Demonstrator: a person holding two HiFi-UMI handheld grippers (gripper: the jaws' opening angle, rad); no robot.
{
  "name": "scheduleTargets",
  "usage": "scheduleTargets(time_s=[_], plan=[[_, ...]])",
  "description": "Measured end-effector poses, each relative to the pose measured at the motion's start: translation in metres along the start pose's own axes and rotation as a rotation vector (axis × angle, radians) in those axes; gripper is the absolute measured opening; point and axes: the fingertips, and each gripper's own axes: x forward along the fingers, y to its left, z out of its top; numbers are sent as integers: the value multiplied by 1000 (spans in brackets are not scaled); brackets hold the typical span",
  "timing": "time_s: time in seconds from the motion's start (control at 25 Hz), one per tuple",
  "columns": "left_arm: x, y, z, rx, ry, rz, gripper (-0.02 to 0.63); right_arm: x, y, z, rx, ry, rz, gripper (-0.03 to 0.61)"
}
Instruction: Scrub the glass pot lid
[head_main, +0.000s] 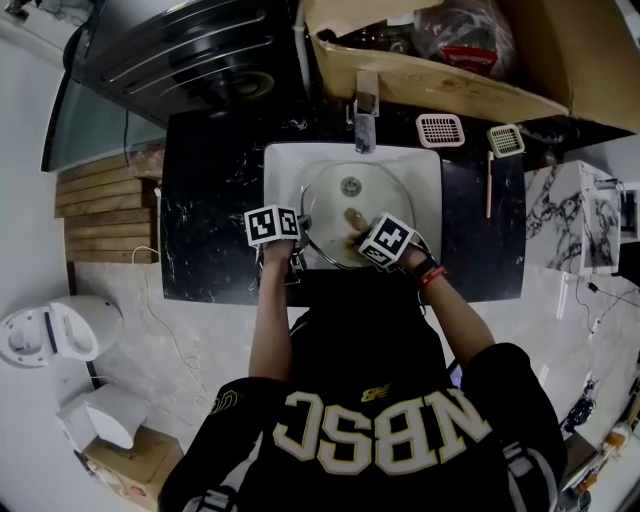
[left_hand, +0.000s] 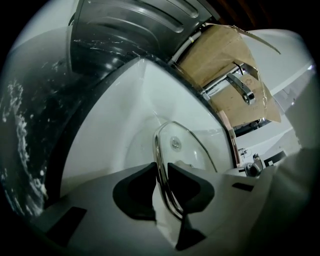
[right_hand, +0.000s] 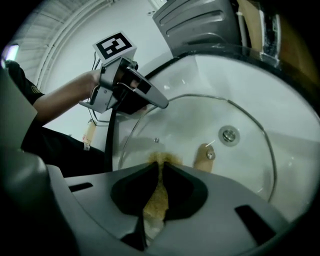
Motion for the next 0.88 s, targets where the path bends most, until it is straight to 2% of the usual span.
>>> scheduleTargets(time_s=[0.28,0.48,0.72,0.88], plan=[[0,4,-2,12,17,35,86,28,-21,75,-32,-216,-180,44],[-1,9,-4,24,34,62,86,43,-45,102,-68,-220,-219,44],[-1,7,-2,4,29,29,86,42,-103,120,-78,-280,-392,43],[-2,2,-1,-27,17,-18,87,36,-142,106,-62,-235,-502,38]])
